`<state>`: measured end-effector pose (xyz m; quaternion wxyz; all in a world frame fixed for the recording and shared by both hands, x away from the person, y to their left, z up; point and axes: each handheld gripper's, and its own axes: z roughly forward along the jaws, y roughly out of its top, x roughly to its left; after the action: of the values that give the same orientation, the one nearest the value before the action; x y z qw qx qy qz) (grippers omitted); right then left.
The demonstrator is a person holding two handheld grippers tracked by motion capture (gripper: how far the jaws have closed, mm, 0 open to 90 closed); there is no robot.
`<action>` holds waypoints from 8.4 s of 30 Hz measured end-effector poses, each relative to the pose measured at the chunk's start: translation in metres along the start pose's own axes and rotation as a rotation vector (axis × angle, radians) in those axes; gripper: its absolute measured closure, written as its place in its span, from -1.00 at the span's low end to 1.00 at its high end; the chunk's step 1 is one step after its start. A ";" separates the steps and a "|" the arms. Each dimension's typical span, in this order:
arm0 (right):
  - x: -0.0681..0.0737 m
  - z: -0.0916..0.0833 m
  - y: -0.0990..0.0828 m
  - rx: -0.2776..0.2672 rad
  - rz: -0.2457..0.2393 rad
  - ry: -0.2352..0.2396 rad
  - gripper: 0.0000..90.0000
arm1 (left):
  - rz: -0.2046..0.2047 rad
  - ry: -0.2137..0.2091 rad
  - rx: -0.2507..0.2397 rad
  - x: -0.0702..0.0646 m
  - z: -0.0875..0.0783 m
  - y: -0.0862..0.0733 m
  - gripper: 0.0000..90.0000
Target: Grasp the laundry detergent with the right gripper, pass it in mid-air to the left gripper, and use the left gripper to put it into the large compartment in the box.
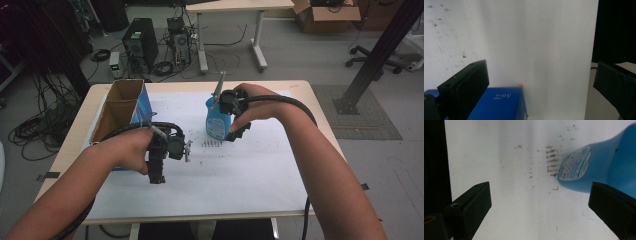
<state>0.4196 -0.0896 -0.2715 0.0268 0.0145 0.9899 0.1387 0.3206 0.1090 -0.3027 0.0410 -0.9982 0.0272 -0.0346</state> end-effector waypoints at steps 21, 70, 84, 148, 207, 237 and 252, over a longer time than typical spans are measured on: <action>-0.015 0.023 -0.056 -0.123 0.154 -0.035 -0.90 | 0.007 -0.007 -0.001 0.000 0.002 0.000 -0.99; -0.034 0.089 -0.084 -0.492 0.360 -0.129 -0.94 | 0.021 -0.018 0.000 -0.005 0.014 0.001 -0.99; -0.038 0.097 -0.081 -0.530 0.426 -0.168 -0.95 | 0.031 -0.005 -0.007 -0.007 0.015 0.003 -0.99; -0.038 0.128 -0.060 -0.696 0.519 -0.314 -0.69 | 0.034 0.010 0.018 -0.009 0.018 0.000 -0.99; -0.038 0.136 -0.064 -0.716 0.492 -0.291 -0.03 | 0.052 0.022 0.004 -0.003 0.017 0.011 -0.99; 0.019 0.014 -0.069 -0.737 0.188 -0.198 -0.02 | 0.050 0.089 -0.037 0.014 -0.049 0.010 -0.99; 0.051 0.054 -0.079 -0.705 0.134 -0.074 -0.02 | 0.054 0.080 -0.049 0.016 -0.055 0.021 -0.99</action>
<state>0.3702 -0.1487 -0.3472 0.0571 0.0743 0.8763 0.4726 0.3317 0.0831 -0.2484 0.0164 -0.9956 0.0564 -0.0726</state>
